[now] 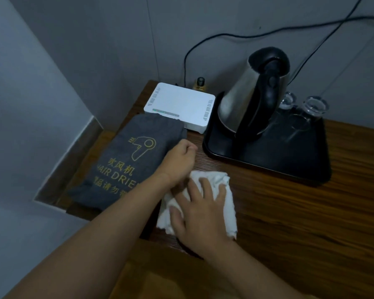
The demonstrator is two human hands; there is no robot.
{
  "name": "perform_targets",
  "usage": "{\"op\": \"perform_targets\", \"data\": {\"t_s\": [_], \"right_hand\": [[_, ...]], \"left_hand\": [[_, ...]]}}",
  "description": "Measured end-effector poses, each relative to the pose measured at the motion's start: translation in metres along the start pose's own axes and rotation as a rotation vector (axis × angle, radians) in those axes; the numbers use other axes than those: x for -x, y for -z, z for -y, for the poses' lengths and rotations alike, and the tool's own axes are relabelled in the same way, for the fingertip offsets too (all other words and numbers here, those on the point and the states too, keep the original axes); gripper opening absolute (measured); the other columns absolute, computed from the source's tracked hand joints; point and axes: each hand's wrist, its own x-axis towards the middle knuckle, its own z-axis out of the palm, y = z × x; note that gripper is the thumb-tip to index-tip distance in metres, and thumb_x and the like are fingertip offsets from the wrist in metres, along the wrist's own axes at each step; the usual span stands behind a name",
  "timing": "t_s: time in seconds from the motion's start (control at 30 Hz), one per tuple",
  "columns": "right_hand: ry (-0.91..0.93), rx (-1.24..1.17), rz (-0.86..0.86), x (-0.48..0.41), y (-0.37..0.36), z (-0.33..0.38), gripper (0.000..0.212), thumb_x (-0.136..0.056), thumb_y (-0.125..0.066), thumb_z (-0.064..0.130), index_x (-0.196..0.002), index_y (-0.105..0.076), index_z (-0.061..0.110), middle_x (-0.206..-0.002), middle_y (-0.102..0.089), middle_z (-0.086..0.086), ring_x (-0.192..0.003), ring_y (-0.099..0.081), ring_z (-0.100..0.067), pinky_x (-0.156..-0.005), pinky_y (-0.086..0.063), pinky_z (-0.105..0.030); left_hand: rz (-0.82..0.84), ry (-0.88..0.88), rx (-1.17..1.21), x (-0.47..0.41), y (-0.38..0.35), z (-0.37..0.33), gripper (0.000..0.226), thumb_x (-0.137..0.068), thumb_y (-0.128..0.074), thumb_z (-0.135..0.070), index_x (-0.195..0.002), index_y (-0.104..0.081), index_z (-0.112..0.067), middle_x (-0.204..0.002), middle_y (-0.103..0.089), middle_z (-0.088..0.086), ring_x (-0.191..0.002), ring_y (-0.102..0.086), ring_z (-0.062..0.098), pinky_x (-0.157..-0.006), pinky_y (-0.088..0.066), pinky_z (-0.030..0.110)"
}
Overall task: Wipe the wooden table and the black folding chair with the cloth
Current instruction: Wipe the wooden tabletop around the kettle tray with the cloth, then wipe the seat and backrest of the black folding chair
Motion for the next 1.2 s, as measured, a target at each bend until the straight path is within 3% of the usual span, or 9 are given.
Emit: {"op": "perform_targets", "data": {"t_s": [0.13,0.23,0.37,0.5,0.63,0.77,0.9,1.03,1.2], "right_hand": [[0.113,0.011,0.042,0.06,-0.001,-0.028,0.058,-0.093,-0.048,0.058,-0.149,-0.042,0.043,-0.151,-0.049,0.001,-0.141,-0.041,-0.036,-0.108,-0.023,-0.076],[0.082,0.056,0.038,0.092,0.015,-0.075,0.061,-0.087,-0.055,0.059,-0.146,-0.048,0.046,-0.143,-0.058,0.002,-0.133,-0.051,-0.035,-0.104,-0.031,-0.072],[-0.241,0.119,0.02,0.119,0.051,-0.17,0.054,-0.094,-0.036,0.058,-0.139,-0.061,0.039,-0.139,-0.064,-0.003,-0.128,-0.057,-0.04,-0.097,-0.043,-0.068],[-0.635,0.17,0.014,0.117,0.082,-0.264,0.051,-0.103,-0.036,0.046,-0.152,-0.046,0.033,-0.156,-0.047,-0.004,-0.144,-0.034,-0.034,-0.106,-0.034,-0.067],[-0.794,0.114,-0.073,0.091,0.085,-0.277,0.052,-0.103,-0.039,0.044,-0.155,-0.039,0.033,-0.159,-0.038,-0.003,-0.147,-0.025,-0.034,-0.111,-0.027,-0.069],[-0.617,0.18,-0.037,0.107,0.063,-0.228,0.062,-0.093,-0.045,0.057,-0.151,-0.045,0.034,-0.152,-0.047,-0.003,-0.138,-0.04,-0.039,-0.105,-0.032,-0.068],[-0.344,0.083,0.042,0.149,0.07,-0.236,0.054,-0.089,-0.054,0.05,-0.14,-0.053,0.034,-0.138,-0.059,0.002,-0.123,-0.057,-0.036,-0.088,-0.049,-0.06],[-0.35,0.081,0.078,0.169,0.103,-0.289,0.043,-0.093,-0.052,0.037,-0.136,-0.053,0.028,-0.136,-0.058,0.0,-0.12,-0.054,-0.033,-0.09,-0.048,-0.053],[-0.514,-0.123,-0.199,0.189,0.157,-0.345,0.044,-0.098,-0.042,0.039,-0.138,-0.052,0.026,-0.125,-0.062,-0.004,-0.11,-0.052,-0.033,-0.1,-0.041,-0.048]], "left_hand": [[0.016,-0.014,-0.168,0.001,-0.013,-0.003,0.02,-0.099,-0.044,-0.026,-0.1,-0.062,-0.017,-0.099,-0.063,-0.005,-0.098,-0.058,0.016,-0.08,-0.04,0.028],[-0.017,-0.128,-0.367,0.01,-0.027,-0.005,0.02,-0.098,-0.045,-0.018,-0.099,-0.062,-0.007,-0.11,-0.062,0.013,-0.107,-0.056,0.029,-0.095,-0.044,0.039],[-0.075,-0.234,-0.517,0.031,-0.045,-0.001,0.02,-0.097,-0.047,-0.021,-0.103,-0.06,-0.006,-0.11,-0.058,0.012,-0.107,-0.051,0.029,-0.095,-0.043,0.044],[-0.194,-0.305,-0.581,0.051,-0.07,-0.001,0.023,-0.096,-0.054,-0.021,-0.11,-0.063,-0.005,-0.116,-0.06,0.014,-0.108,-0.054,0.032,-0.095,-0.045,0.045],[-0.198,-0.499,-0.573,0.061,-0.111,-0.023,0.015,-0.094,-0.056,-0.023,-0.104,-0.065,-0.015,-0.11,-0.06,0.003,-0.101,-0.054,0.023,-0.089,-0.046,0.041],[0.018,-0.642,-0.469,0.067,-0.175,-0.063,0.008,-0.095,-0.054,-0.024,-0.092,-0.061,-0.023,-0.09,-0.063,-0.005,-0.088,-0.055,0.018,-0.079,-0.046,0.036],[0.199,-0.636,-0.477,0.078,-0.234,-0.087,0.015,-0.098,-0.047,-0.031,-0.091,-0.059,-0.025,-0.091,-0.063,-0.008,-0.091,-0.058,0.015,-0.08,-0.048,0.035],[0.235,-0.609,-0.484,0.088,-0.272,-0.111,0.012,-0.098,-0.048,-0.033,-0.101,-0.06,-0.03,-0.097,-0.068,-0.007,-0.092,-0.064,0.016,-0.077,-0.051,0.035],[0.208,-0.514,-0.142,0.111,-0.34,-0.178,0.026,-0.103,-0.044,-0.029,-0.126,-0.054,-0.034,-0.111,-0.065,-0.009,-0.098,-0.063,0.019,-0.082,-0.046,0.036]]}}
